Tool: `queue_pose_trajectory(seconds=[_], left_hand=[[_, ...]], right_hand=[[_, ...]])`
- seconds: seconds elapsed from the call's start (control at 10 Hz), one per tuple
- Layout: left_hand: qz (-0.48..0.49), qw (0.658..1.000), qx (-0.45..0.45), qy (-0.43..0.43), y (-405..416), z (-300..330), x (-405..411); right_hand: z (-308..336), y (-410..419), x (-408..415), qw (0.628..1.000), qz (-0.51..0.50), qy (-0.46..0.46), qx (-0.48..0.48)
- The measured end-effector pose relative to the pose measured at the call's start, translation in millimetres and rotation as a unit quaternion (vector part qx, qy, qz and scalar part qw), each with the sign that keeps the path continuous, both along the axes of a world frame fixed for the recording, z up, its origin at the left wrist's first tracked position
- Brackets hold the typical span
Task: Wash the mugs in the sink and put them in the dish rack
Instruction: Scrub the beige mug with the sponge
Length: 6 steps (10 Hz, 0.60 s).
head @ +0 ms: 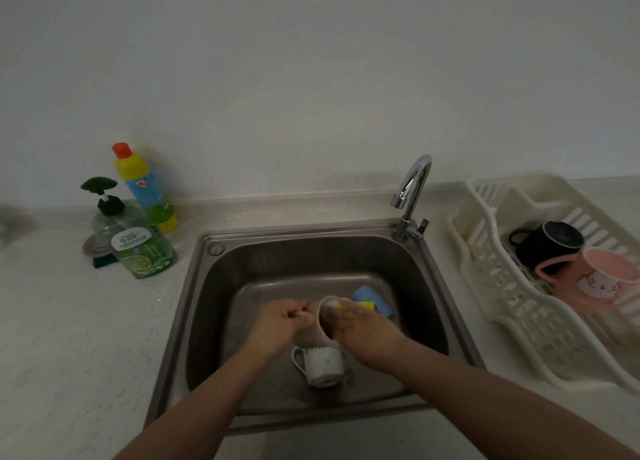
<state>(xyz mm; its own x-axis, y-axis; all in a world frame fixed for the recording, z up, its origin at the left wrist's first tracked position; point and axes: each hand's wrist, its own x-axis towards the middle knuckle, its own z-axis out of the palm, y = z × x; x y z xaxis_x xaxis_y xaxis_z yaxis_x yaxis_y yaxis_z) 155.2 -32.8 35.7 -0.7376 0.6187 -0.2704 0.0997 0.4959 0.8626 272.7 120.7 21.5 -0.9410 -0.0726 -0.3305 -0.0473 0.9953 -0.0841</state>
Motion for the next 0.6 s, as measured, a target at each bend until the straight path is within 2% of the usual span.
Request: queue_pose_trajectory(seconds=[0.1,0.2,0.3,0.4,0.5,0.6], left_hand=[[0.018,1.000,0.004,0.019,0,-1,4],[0.015,0.999,-0.006,0.029,0,-5,14],[0.036,0.999,0.039,0.004,0,-7,15],[0.012,0.998,0.041,0.037,-1,0,6],[-0.026,0.999,0.002,0.036,-1,0,2],[0.042,0.998,0.007,-0.052,6,-2,-2]], right_hand=[[13,-33,-6,0.926,-0.286,0.029,-0.244],[36,-41,-16,0.587,-0.553,0.039,-0.590],[44,-37,-15,0.330,-0.593,0.069,-0.731],[33,-30,-2,0.828,-0.355,0.038,-0.433],[13,-4,11,0.997,-0.043,0.030,-0.058],[18,13,17,0.987,-0.078,0.138,-0.033]])
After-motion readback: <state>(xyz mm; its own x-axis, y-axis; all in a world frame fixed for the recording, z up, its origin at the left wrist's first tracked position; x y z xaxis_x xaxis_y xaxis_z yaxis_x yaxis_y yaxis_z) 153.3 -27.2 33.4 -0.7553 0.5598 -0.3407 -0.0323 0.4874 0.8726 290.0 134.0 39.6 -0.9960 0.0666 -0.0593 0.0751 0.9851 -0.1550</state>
